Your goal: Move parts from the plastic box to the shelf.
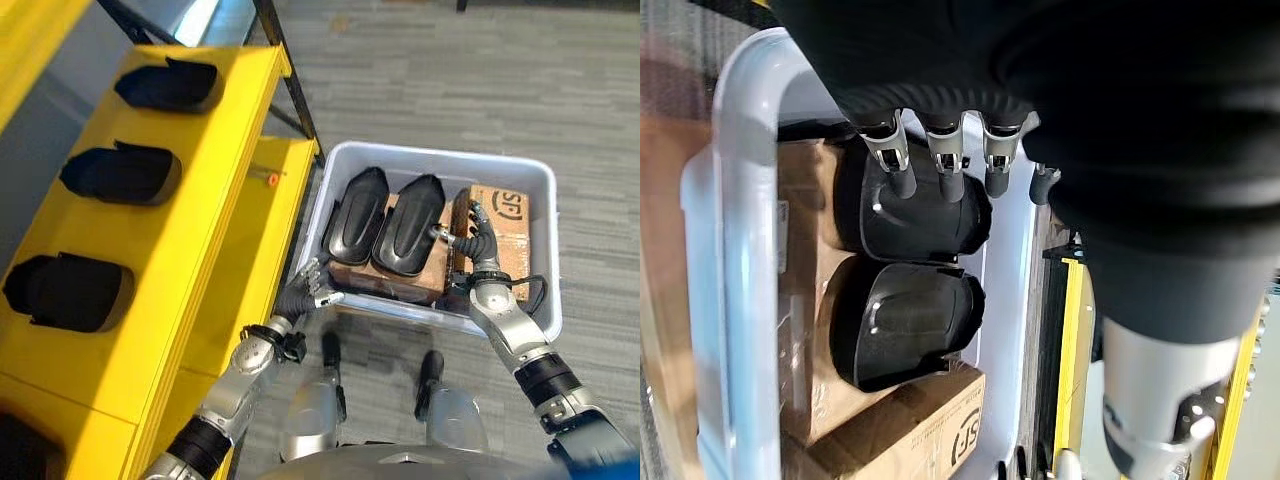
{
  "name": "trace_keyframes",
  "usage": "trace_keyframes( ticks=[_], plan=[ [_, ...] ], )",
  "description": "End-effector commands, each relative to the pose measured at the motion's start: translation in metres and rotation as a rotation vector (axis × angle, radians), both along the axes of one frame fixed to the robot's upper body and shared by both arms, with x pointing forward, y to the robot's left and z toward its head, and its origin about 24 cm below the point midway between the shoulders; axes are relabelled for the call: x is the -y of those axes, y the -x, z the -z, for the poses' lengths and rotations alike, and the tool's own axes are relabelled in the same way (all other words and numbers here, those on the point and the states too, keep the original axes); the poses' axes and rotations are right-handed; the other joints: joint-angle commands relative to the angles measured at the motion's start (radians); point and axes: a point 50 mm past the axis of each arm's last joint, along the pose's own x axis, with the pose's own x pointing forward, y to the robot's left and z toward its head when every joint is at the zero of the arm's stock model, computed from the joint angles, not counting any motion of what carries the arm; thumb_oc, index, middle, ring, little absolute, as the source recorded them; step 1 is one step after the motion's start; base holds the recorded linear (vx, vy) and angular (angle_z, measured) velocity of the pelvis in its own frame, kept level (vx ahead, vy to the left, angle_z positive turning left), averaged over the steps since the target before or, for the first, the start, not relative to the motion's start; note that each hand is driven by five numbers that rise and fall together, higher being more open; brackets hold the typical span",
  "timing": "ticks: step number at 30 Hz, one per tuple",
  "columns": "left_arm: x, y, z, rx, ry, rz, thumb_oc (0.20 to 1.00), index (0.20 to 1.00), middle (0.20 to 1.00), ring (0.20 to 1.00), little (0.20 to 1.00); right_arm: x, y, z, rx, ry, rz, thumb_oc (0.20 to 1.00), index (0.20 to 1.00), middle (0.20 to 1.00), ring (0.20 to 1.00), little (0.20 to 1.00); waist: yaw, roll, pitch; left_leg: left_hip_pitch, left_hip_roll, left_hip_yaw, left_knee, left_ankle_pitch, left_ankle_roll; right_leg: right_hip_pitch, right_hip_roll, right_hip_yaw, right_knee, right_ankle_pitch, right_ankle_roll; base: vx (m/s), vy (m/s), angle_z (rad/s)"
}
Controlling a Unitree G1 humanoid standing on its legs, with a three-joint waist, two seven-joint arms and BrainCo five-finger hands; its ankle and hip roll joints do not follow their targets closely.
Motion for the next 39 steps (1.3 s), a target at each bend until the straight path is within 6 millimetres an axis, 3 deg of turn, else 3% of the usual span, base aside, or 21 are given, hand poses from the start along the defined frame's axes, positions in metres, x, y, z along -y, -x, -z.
trace_keyframes(
  ticks=[1,11,23,29,34,39],
  plan=[
    [0.003,-0.007,-0.036,0.162,0.067,-0.008,1.0,1.0,1.0,1.0,1.0,-0.014,-0.016,-0.033,0.125,-0.083,0.037,1.0,1.0,1.0,1.0,1.0,0.001,-0.031,0.007,0.004,-0.057,0.006,-0.01,-0.061,-0.006,-0.014,0.067,0.063,0.048,-0.055,-0.027,-0.05,0.035,0.03],
    [0.02,-0.018,-0.059,0.225,0.093,0.0,1.0,1.0,1.0,1.0,1.0,-0.009,-0.03,-0.04,0.109,-0.25,0.213,1.0,1.0,1.0,1.0,1.0,0.0,-0.002,0.105,-0.092,-0.1,-0.011,0.028,-0.066,0.019,-0.119,0.065,0.109,0.094,-0.045,-0.024,-0.03,0.045,0.03],
    [0.036,-0.022,-0.073,0.264,0.112,-0.021,1.0,1.0,1.0,1.0,1.0,-0.02,-0.035,-0.042,0.121,-0.299,0.284,1.0,1.0,1.0,1.0,1.0,-0.002,0.019,0.105,-0.224,-0.132,0.006,0.054,-0.065,0.045,-0.268,0.057,0.153,0.128,-0.032,-0.013,-0.02,0.062,-0.05],
    [0.04,-0.022,-0.075,0.26,0.129,-0.029,1.0,1.0,1.0,1.0,1.0,-0.011,-0.04,-0.053,0.18,-0.227,0.283,1.0,1.0,1.0,1.0,1.0,-0.001,0.04,0.105,-0.285,-0.144,0.015,0.074,-0.063,0.053,-0.332,0.05,0.17,0.151,-0.027,-0.009,-0.01,0.076,0.0],
    [0.041,-0.022,-0.075,0.263,0.136,-0.029,1.0,1.0,1.0,1.0,1.0,-0.007,-0.044,-0.057,0.174,-0.299,0.306,1.0,1.0,1.0,1.0,1.0,0.002,0.048,0.105,-0.32,-0.151,0.018,0.083,-0.061,0.057,-0.369,0.047,0.178,0.158,-0.023,-0.007,-0.01,0.064,0.01],
    [0.044,-0.023,-0.077,0.264,0.142,-0.032,1.0,1.0,1.0,1.0,1.0,0.003,-0.048,-0.066,0.216,-0.18,0.352,1.0,1.0,1.0,1.0,1.0,0.005,0.055,0.105,-0.354,-0.161,0.014,0.096,-0.062,0.063,-0.405,0.045,0.186,0.179,-0.027,-0.005,0.0,0.052,0.03]
  ],
)
